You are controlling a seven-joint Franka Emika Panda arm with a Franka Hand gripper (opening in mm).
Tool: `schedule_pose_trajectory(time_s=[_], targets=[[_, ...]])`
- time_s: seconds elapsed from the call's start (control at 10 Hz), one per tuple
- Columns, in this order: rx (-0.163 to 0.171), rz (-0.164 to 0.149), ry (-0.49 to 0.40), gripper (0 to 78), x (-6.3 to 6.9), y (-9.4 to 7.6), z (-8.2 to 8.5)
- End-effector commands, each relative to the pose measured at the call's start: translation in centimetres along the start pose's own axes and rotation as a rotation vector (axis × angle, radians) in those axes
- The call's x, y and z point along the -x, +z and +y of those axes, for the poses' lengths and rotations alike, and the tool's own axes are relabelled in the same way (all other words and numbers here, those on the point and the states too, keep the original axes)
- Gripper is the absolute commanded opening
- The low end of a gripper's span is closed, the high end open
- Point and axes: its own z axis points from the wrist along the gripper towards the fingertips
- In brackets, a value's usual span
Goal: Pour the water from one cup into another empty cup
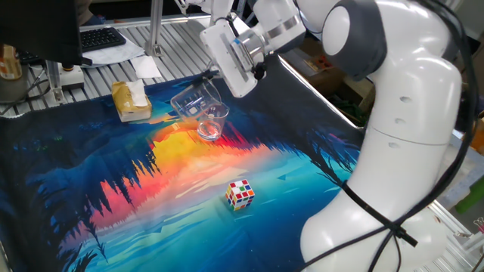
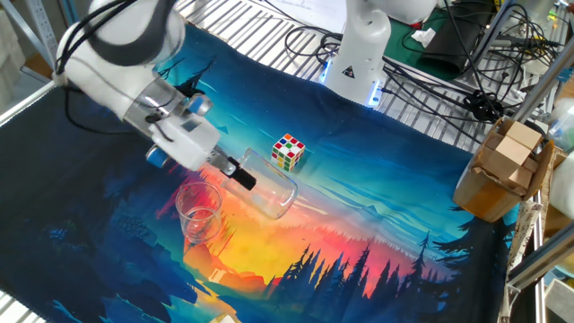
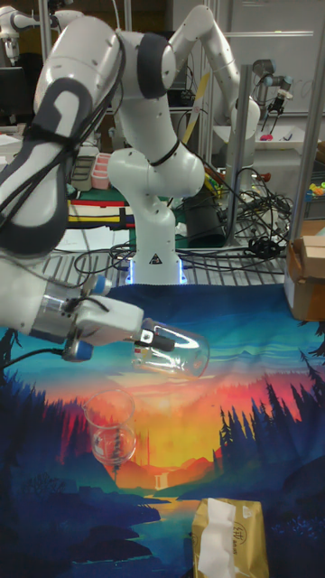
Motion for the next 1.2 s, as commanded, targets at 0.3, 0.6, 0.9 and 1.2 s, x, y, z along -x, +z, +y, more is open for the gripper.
schedule_pose_trajectory(time_s=[0.3,0.6,0.9,1.2], targets=[[-0.545,-0.338,-0.125,1.2,-4.9,4.1,2.9],[-0.585,-0.359,-0.138,1.2,-4.3,5.0,2.9],[-0.636,-0.384,-0.146,1.2,-3.8,5.6,2.8],[-0.652,-0.396,-0.147,1.2,-3.2,6.2,2.7]])
